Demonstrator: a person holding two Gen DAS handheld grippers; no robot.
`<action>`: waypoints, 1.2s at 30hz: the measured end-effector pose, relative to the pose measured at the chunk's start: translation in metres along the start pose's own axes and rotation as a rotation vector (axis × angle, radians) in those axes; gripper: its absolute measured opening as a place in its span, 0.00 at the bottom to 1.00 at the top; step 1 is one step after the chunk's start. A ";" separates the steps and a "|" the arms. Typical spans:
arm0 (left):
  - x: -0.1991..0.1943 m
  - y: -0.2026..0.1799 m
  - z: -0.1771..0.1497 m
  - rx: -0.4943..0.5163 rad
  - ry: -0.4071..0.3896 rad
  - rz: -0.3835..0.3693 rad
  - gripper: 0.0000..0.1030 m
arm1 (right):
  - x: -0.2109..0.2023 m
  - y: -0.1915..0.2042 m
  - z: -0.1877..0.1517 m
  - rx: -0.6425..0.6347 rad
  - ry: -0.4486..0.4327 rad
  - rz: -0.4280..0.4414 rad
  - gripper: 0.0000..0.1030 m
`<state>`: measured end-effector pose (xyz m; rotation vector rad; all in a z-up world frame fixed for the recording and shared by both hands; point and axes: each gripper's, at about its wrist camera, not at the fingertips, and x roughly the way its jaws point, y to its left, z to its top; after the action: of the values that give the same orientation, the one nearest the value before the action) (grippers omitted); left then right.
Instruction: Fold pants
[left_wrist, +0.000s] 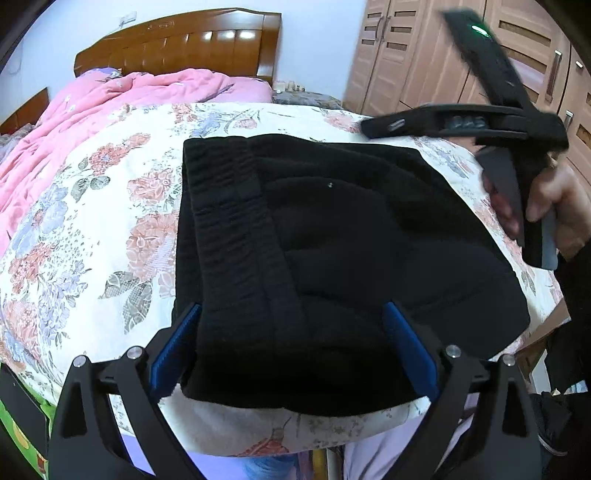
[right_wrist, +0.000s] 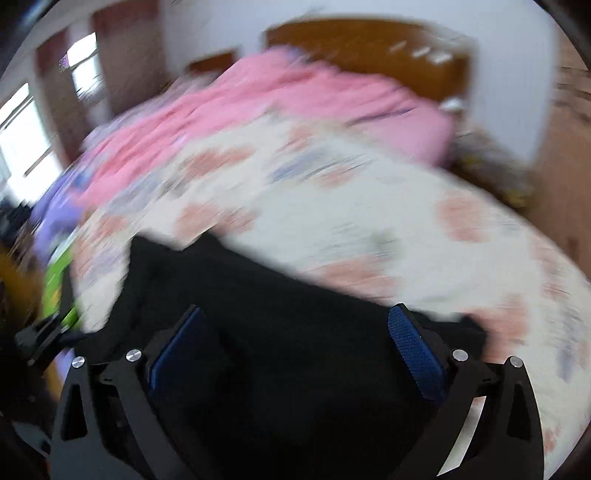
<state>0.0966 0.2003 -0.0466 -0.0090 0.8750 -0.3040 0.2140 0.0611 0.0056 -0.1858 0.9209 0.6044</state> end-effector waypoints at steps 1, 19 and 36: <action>0.000 0.000 -0.001 -0.002 -0.002 -0.001 0.94 | 0.013 0.010 0.002 -0.029 0.031 0.011 0.94; 0.000 0.004 -0.004 -0.016 -0.008 0.014 0.99 | 0.030 0.010 -0.012 0.024 0.034 -0.067 0.88; 0.058 -0.019 0.102 0.003 0.179 0.056 0.98 | -0.018 -0.100 -0.047 0.285 -0.080 -0.185 0.91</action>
<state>0.2037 0.1546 -0.0227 0.0457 1.0505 -0.2560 0.2297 -0.0469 -0.0189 0.0091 0.8899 0.3027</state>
